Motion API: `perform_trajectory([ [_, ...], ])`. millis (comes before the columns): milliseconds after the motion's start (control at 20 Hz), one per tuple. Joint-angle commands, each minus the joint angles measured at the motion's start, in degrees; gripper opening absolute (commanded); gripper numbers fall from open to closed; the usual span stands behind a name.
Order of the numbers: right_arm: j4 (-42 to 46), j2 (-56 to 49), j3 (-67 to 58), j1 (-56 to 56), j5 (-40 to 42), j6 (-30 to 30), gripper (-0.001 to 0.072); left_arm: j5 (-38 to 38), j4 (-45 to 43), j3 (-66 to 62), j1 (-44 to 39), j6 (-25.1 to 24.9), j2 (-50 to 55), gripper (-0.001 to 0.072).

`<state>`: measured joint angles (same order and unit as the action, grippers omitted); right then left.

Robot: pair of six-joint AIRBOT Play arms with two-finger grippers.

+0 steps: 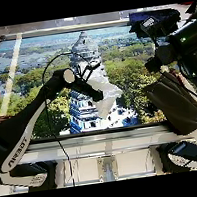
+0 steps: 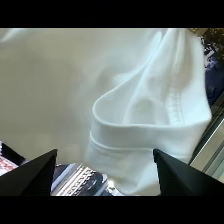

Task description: Fold the shirts.

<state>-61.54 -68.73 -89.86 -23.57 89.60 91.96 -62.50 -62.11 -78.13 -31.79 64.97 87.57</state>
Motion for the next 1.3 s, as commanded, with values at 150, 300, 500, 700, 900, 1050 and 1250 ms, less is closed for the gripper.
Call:
perform_trajectory([
  [150,-1.27,-0.22,0.17,0.02,0.07,-0.04,0.0509,1.77,6.45,0.24,3.87,-1.18,-5.88,0.0700],
  [300,-1.27,-0.22,0.17,0.02,-0.02,-0.74,0.0509,-6.45,6.47,0.26,5.09,-2.89,-7.32,0.0700],
  [500,-1.33,-0.22,0.17,0.02,0.00,-2.19,0.0508,-11.28,6.45,0.59,1.18,-7.21,-4.42,0.0701],
  [700,-1.70,-0.22,0.17,0.02,0.44,-3.82,0.0509,-4.48,6.16,0.59,-2.99,-7.54,1.29,0.0700],
  [900,-1.88,-0.22,0.17,0.02,0.42,-7.13,0.0508,12.98,0.61,0.59,-2.69,1.86,5.33,0.0604],
  [1050,-2.23,-0.22,0.17,0.02,0.33,-7.54,0.0508,17.25,-4.79,0.57,-0.94,5.57,5.31,0.0009],
  [1250,-2.82,-0.33,0.17,0.02,-4.31,-7.52,0.0509,9.16,-4.98,0.57,3.61,5.70,-0.26,0.0009],
])
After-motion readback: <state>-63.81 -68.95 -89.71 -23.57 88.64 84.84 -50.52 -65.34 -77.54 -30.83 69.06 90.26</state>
